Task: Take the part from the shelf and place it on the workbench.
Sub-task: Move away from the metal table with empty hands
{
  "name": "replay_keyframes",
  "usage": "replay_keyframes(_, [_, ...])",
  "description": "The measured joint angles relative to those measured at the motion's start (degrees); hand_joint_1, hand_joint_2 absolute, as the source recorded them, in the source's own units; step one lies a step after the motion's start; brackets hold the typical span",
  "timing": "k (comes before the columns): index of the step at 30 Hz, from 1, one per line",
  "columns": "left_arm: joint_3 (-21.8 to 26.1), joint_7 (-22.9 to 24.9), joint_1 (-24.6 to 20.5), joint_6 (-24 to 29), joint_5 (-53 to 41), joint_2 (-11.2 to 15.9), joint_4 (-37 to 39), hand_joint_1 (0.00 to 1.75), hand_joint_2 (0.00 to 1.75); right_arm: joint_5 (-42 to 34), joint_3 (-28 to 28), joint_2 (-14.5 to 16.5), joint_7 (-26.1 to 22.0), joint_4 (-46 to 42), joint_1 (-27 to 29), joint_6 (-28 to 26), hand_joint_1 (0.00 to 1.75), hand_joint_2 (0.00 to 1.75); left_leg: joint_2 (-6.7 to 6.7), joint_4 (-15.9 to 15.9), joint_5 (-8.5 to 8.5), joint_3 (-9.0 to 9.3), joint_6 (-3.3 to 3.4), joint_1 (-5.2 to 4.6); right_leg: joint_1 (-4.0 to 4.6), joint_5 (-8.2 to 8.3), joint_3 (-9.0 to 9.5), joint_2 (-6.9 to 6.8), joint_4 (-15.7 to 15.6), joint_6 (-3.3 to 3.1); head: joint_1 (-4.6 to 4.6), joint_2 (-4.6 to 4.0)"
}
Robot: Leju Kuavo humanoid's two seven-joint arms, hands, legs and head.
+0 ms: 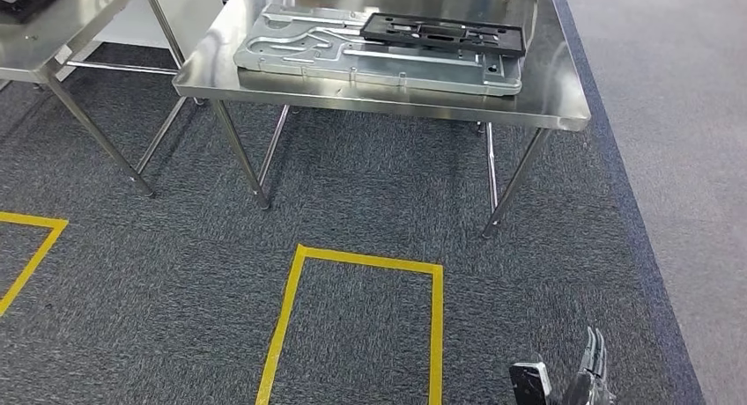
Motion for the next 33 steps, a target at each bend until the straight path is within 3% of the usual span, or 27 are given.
replay_keyframes(2, [0.5,-0.2,0.0,0.1,0.1,0.1,0.0,0.0,0.0,-1.3,-3.2,0.1,-1.2,4.2,-0.5,0.0,0.0,0.0,-0.01,0.4,0.21,-0.38,-0.63,-0.1,-0.09,-0.49,0.11,-0.05,-1.2,-0.7,0.01,0.0])
replay_keyframes(4, [0.9,-0.3,0.2,0.2,0.4,0.2,0.0,0.0,0.0,-1.9,-6.0,0.2,-3.1,8.5,-1.5,0.0,0.0,0.0,-0.14,2.3,-1.34,-1.31,-1.26,0.04,-0.31,-0.1,-0.2,-0.1,-1.6,-1.56,0.01,0.0])
replay_keyframes(7, [1.7,-0.8,0.4,0.6,0.7,0.3,0.0,0.0,0.0,-2.4,-12.2,0.2,-9.1,18.7,-5.1,0.2,0.0,0.0,-0.27,12.2,-7.33,-5.28,-1.99,0.36,-0.15,0.56,-0.95,-0.13,-1.6,-2.3,0.01,0.0])
replay_keyframes(8, [1.8,-0.9,0.4,0.8,0.8,0.3,0.0,0.0,0.0,-2.4,-14.8,0.0,-11.0,22.4,-6.4,0.6,0.0,0.0,-0.28,15.2,-8.52,-6.36,-2.11,0.4,-0.08,0.68,-1.2,-0.19,-1.5,-2.32,0.0,0.0])
replay_keyframes(9, [2.0,-1.1,0.5,1.0,0.9,0.4,0.0,0.0,0.0,-2.4,-17.6,-0.2,-12.4,26.2,-7.6,1.0,0.0,0.0,-0.28,16.5,-8.59,-6.58,-2.14,0.41,-0.02,0.76,-1.41,-0.24,-1.4,-2.3,0.0,0.0])
replay_keyframes(10, [2.2,-1.2,0.6,1.3,1.0,0.4,0.0,0.0,0.0,-2.2,-20.3,-0.6,-13.2,29.8,-8.7,1.6,0.0,0.0,-0.28,15.6,-7.53,-5.72,-2.06,0.41,0.02,0.8,-1.54,-0.28,-1.2,-2.28,-0.01,0.0])
replay_keyframes(13, [2.9,-1.7,0.7,1.9,1.4,0.4,0.0,0.0,0.0,-1.3,-26.7,-2.1,-12.7,39.6,-11.6,3.7,0.0,0.0,-0.32,4.6,-2.86,0.64,-1.14,0.26,0.22,0.82,-1.75,-0.19,-0.8,-2.11,-0.01,0.0])
replay_keyframes(15, [3.2,-2.1,0.6,2.3,1.7,0.4,0.0,0.0,0.0,-0.6,-29.7,-3.0,-11.4,45.1,-13.2,5.6,0.0,0.0,-0.33,0.4,-2.21,2.82,-0.59,0.0,0.31,1.01,-1.96,-0.13,-0.7,-1.64,0.0,0.0])
replay_keyframes(18, [3.8,-2.5,0.6,2.7,1.9,0.4,0.0,0.0,0.0,1.3,-32.9,-4.5,-5.8,51.8,-14.9,9.5,0.0,0.0,-0.39,-1.0,-1.65,2.94,0.07,0.11,0.42,1.19,-2.0,-0.3,-0.8,-0.63,0.01,0.0])
replay_keyframes(19, [4.0,-2.6,0.6,3.0,2.0,0.4,0.0,0.0,0.0,2.4,-33.6,-5.1,-2.7,53.8,-15.3,10.5,0.0,0.0,-0.47,-1.6,-1.21,3.07,0.42,0.3,0.44,0.44,-2.34,-0.29,0.1,-0.34,0.01,0.0])
replay_keyframes(20, [4.2,-2.7,0.6,3.4,2.1,0.4,0.0,0.0,0.0,3.6,-34.1,-5.7,1.0,55.7,-15.6,11.5,0.0,0.0,-0.6,-2.2,-0.75,3.2,0.76,0.5,0.41,-1.03,-3.27,-0.22,2.1,-0.07,0.02,0.0])
replay_keyframes(22, [4.6,-2.8,0.5,4.7,2.6,0.0,0.0,0.0,0.0,5.9,-34.6,-6.6,8.3,58.9,-16.0,13.2,0.0,0.0,-0.94,-2.4,-0.34,2.86,1.13,0.56,0.08,-5.01,-6.58,0.01,9.2,0.37,0.01,0.0])
replay_keyframes(23, [4.8,-2.8,0.5,5.3,2.9,-0.2,0.0,0.0,0.0,7.1,-34.8,-7.0,11.8,60.4,-16.1,14.2,0.0,0.0,-1.19,-2.2,-0.27,2.6,1.17,0.55,-0.1,-6.33,-8.15,0.06,12.5,0.6,0.01,0.0])
replay_keyframes(24, [5.0,-2.8,0.5,5.7,3.1,-0.5,0.0,0.0,0.0,8.1,-34.8,-7.3,15.0,61.6,-16.2,15.2,0.0,0.0,-1.53,-2.0,-0.26,2.41,1.13,0.56,-0.29,-6.58,-8.95,0.07,14.4,0.8,0.01,0.0])
replay_keyframes(25, [5.3,-2.8,0.5,6.0,3.3,-0.8,0.0,0.0,0.0,9.0,-34.8,-7.6,17.8,62.7,-16.3,16.3,0.0,0.0,-1.95,-1.7,-0.3,2.25,1.04,0.6,-0.5,-5.69,-8.7,0.11,14.1,0.98,0.01,0.0])
replay_keyframes(26, [5.5,-2.7,0.5,6.0,3.4,-1.1,0.0,0.0,0.0,9.9,-34.8,-7.8,20.2,63.6,-16.3,17.6,0.0,0.0,-2.45,-1.4,-0.39,2.12,0.88,0.66,-0.72,-3.87,-7.4,0.32,11.7,1.12,0.01,0.0])
replay_keyframes(28, [5.9,-2.5,0.4,6.0,3.9,-1.5,0.0,0.0,0.0,11.4,-34.6,-8.0,23.4,65.0,-16.4,20.3,0.0,0.0,-3.39,-0.4,-0.77,1.67,0.3,0.68,-1.14,-0.48,-3.64,2.03,4.3,1.25,0.02,0.0])
replay_keyframes(30, [6.2,-2.2,0.2,5.9,4.1,-1.7,0.0,0.0,0.0,12.6,-34.2,-8.1,24.5,66.1,-16.5,22.6,0.0,0.0,-4.2,0.5,-1.07,0.9,-0.48,0.59,-1.23,0.28,-1.93,3.58,0.5,1.01,0.02,0.0])
replay_keyframes(33, [6.7,-1.9,0.1,5.7,4.3,-1.8,0.0,0.0,0.0,14.1,-33.3,-8.1,24.5,67.0,-16.9,25.6,0.0,0.0,-5.02,1.1,-1.07,0.13,-1.51,0.75,-1.14,0.17,-2.05,2.6,0.3,0.02,0.01,0.0])
